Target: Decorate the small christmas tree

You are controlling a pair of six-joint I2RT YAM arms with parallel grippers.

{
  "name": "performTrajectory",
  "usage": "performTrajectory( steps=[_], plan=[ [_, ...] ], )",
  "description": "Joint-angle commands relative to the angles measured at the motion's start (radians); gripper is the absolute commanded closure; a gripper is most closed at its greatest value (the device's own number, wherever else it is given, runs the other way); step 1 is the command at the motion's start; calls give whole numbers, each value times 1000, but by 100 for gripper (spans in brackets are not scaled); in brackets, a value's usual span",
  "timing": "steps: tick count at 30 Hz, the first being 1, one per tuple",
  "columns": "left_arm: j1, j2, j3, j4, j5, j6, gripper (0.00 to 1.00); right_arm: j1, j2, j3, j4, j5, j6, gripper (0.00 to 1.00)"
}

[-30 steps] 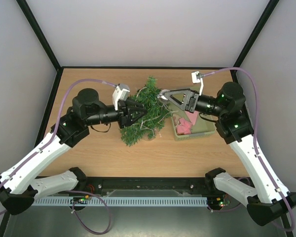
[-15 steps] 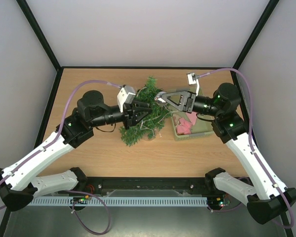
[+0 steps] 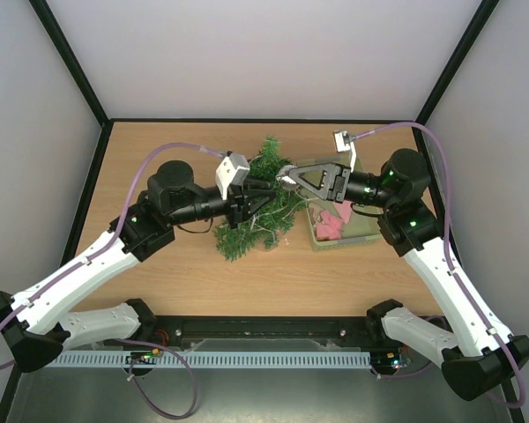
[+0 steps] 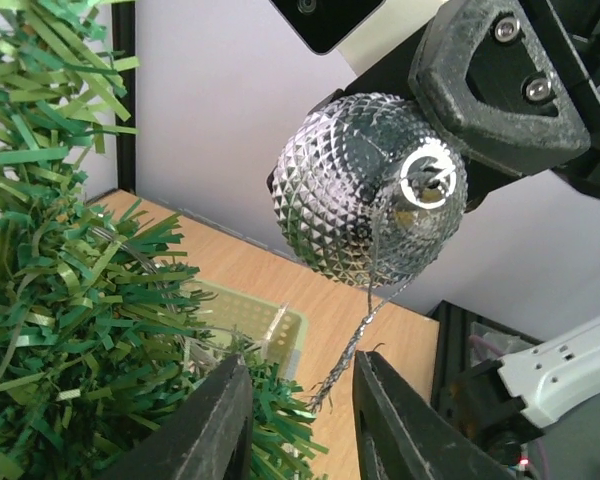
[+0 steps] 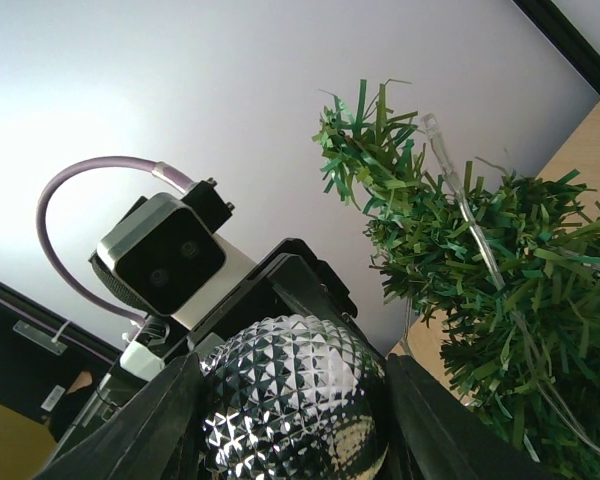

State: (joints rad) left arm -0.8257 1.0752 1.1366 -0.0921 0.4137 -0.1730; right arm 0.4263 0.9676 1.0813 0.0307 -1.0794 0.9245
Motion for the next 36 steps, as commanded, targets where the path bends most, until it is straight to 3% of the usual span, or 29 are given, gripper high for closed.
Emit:
performTrajectory(
  steps=[1,3,5,6,22,36],
  plan=[
    [-6,-5,-23,60,-16,38,73,6,-16,-12,46,-30,2,61],
    [-7,-14,-33,73,-13,49,81,6,-14,-18,43,-29,-4,61],
    [-7,-28,-43,80,-9,63,96,6,-14,-26,40,-27,-10,61],
    [-8,-33,-45,78,-10,69,97,6,-15,-26,29,-21,-21,61],
    [-20,-60,-61,-24,-44,99,98,6,-18,21,-250,108,-259,61],
    [-22,-59,-44,-90,-32,109,98,6,-34,57,-371,176,-347,61]
  ],
)
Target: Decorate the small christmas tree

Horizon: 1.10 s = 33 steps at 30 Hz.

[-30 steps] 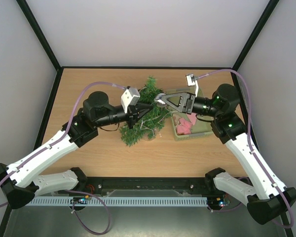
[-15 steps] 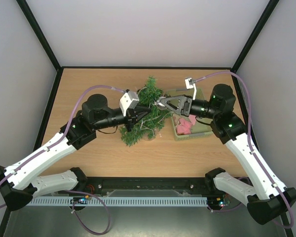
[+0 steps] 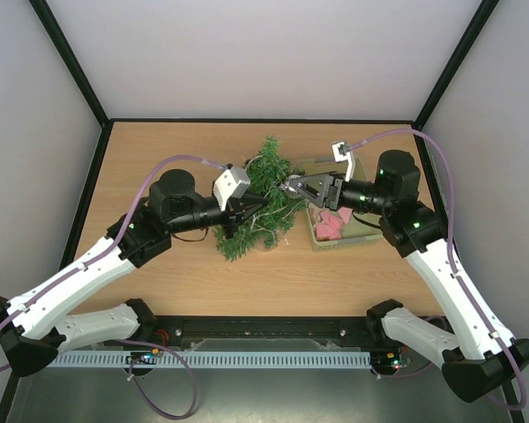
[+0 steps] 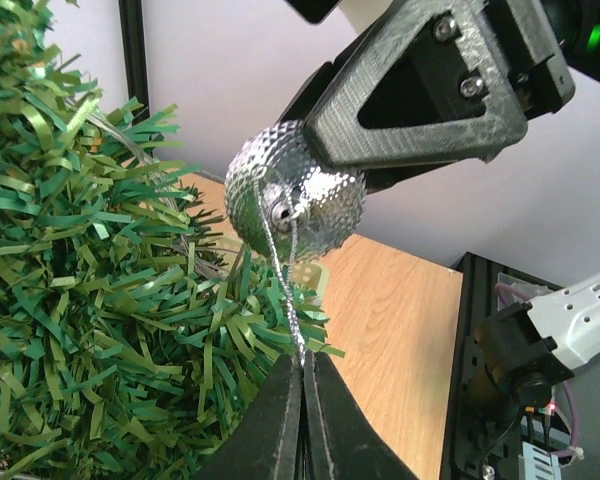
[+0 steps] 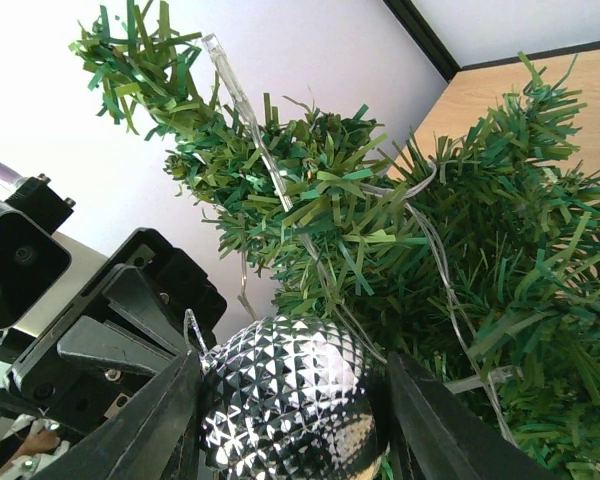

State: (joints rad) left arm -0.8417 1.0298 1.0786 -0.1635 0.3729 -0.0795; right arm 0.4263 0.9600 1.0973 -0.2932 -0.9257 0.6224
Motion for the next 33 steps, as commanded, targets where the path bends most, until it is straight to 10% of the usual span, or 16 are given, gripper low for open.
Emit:
performTrajectory(
  steps=[1,33],
  plan=[
    [-5,-14,13,-21,11,14,98,6,-29,41,-56,28,-50,61],
    [-5,-32,25,-87,131,-146,98,6,-76,6,-146,13,-106,61]
  ],
)
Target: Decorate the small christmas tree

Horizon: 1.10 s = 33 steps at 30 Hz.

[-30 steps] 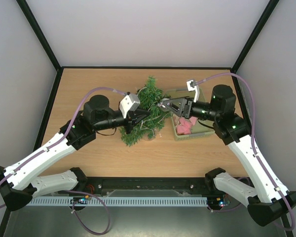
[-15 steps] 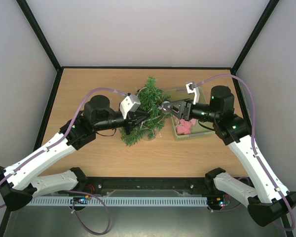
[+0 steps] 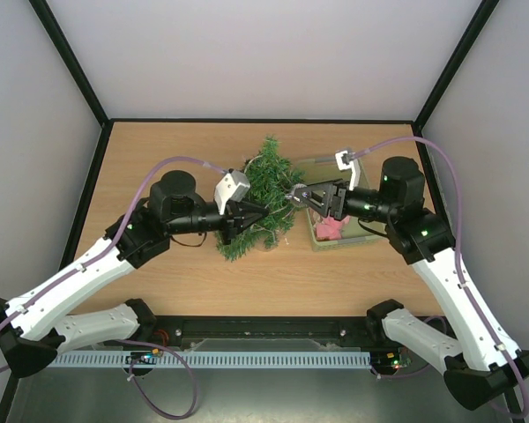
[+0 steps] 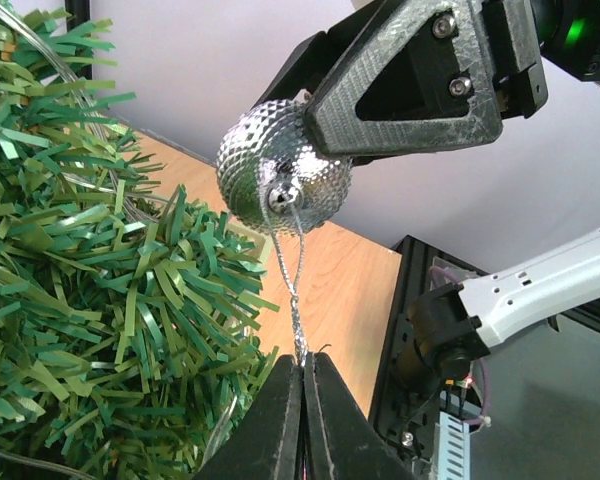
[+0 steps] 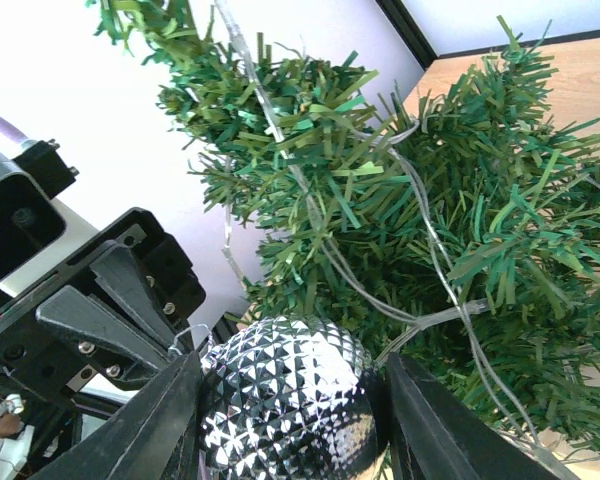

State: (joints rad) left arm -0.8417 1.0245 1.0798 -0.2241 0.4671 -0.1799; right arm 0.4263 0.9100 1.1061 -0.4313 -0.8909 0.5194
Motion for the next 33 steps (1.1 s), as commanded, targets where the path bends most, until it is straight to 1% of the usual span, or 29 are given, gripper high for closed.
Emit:
performTrajectory(
  steps=[1,9,22,33],
  plan=[
    [-5,-27,21,-29,36,-52,98,6,-26,-8,-6,-22,-3,61],
    [-5,14,66,-86,-4,-83,98,6,-17,-3,29,11,7,61],
    [-6,49,95,-69,-64,-105,98,6,20,1,73,41,13,60],
    [-5,75,114,-73,-98,-110,98,6,39,2,54,89,-23,60]
  ],
)
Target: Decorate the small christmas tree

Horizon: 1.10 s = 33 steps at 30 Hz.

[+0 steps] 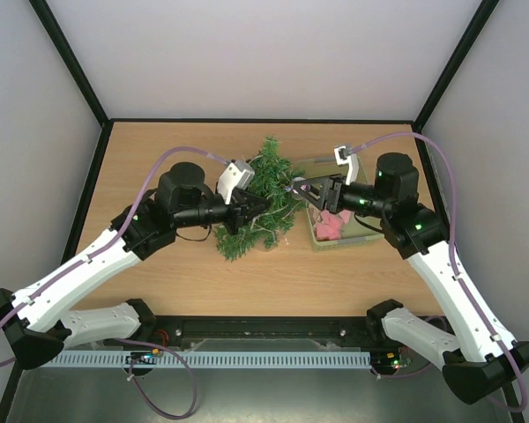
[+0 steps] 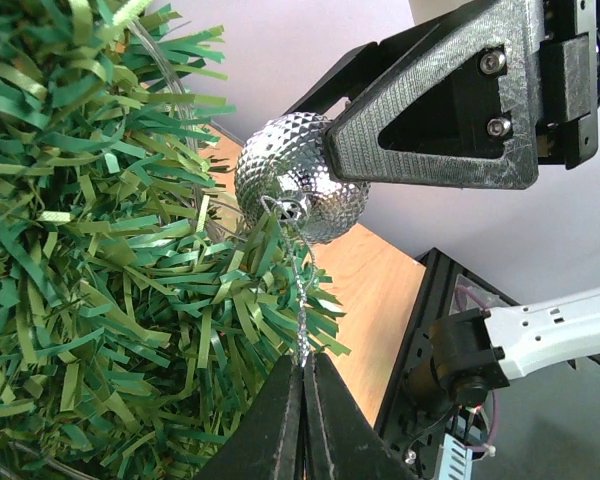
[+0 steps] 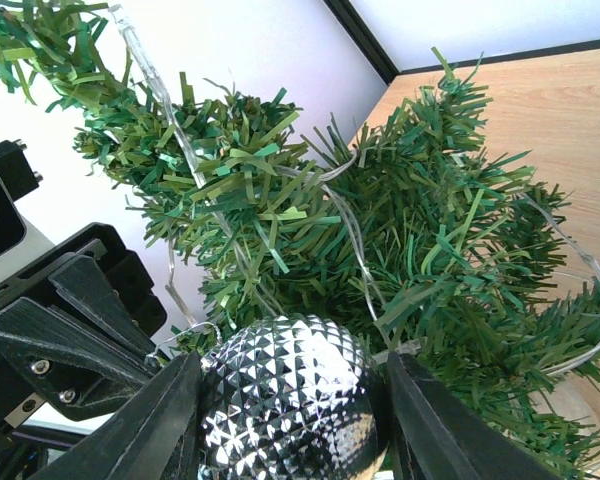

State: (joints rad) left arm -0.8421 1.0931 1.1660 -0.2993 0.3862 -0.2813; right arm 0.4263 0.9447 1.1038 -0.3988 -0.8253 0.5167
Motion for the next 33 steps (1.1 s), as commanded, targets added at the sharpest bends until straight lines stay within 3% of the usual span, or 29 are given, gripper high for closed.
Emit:
performTrajectory(
  steps=[1,33],
  plan=[
    [-5,8,29,2,-18,-8,98,6,7,3,22,23,-21,60],
    [-3,15,61,-36,-68,-22,98,6,27,-31,138,-27,21,61]
  ],
)
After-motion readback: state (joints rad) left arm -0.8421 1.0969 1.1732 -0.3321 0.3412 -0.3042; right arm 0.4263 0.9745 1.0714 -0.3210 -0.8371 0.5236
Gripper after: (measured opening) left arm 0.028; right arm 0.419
